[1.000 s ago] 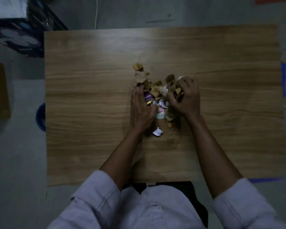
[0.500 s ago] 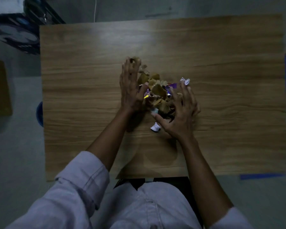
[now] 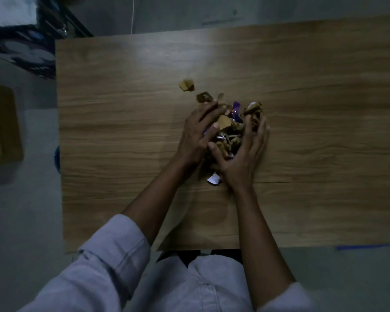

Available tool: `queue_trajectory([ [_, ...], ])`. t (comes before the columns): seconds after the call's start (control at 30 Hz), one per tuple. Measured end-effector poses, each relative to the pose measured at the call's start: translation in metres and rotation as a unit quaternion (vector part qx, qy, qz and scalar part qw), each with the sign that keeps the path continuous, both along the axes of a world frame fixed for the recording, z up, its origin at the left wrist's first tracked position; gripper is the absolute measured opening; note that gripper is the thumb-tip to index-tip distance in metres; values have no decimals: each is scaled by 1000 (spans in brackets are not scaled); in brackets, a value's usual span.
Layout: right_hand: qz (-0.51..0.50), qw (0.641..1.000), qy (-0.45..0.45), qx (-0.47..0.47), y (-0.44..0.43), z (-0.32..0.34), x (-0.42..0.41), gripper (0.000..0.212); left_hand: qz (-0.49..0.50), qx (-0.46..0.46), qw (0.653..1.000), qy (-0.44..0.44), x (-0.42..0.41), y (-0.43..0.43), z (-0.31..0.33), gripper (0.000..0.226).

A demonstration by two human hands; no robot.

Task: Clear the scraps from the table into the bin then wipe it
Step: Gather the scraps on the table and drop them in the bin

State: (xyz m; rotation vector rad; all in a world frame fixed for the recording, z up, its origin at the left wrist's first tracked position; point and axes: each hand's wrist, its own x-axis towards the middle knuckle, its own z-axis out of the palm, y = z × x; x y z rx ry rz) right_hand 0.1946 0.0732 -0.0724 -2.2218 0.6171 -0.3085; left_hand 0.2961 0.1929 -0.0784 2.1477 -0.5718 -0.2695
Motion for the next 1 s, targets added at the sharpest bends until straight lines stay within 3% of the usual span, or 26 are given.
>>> queue_trajectory([
  [0.1,7,1000,-3,-16,9,-7,15,89,-3,-27,999,24,8,-2,-1,41],
  [0.17,28,999,-12,-29,13,-8,24,82,16,-53,994,99,14,-2,-2,39],
  [0.3,71,994,-14,-86,14,-12,39,75,97,-191,928,305,17,-3,4,36],
  [0.4,82,991,-7,-108,17,-12,41,68,131,-212,908,338,22,0,3,47],
  [0.47,85,987,-18,-133,20,-13,42,60,163,-197,910,325,21,-1,7,48],
  [0.53,87,986,-19,-141,21,-14,44,58,185,-181,928,268,12,-4,7,35],
  [0.63,92,984,-6,-153,20,-15,44,59,266,-82,956,90,-3,-2,0,19],
  [0.7,90,982,0,-164,21,-15,44,58,334,-48,941,17,-18,4,4,22],
  [0.77,87,982,-2,-166,22,-14,44,58,364,-83,927,2,-42,6,11,32],
  [0.87,81,989,-15,-123,21,-15,45,55,305,-123,944,13,-71,-4,11,57],
  [1.0,93,995,-39,-15,11,-11,41,55,280,-147,949,12,-52,-18,8,63],
])
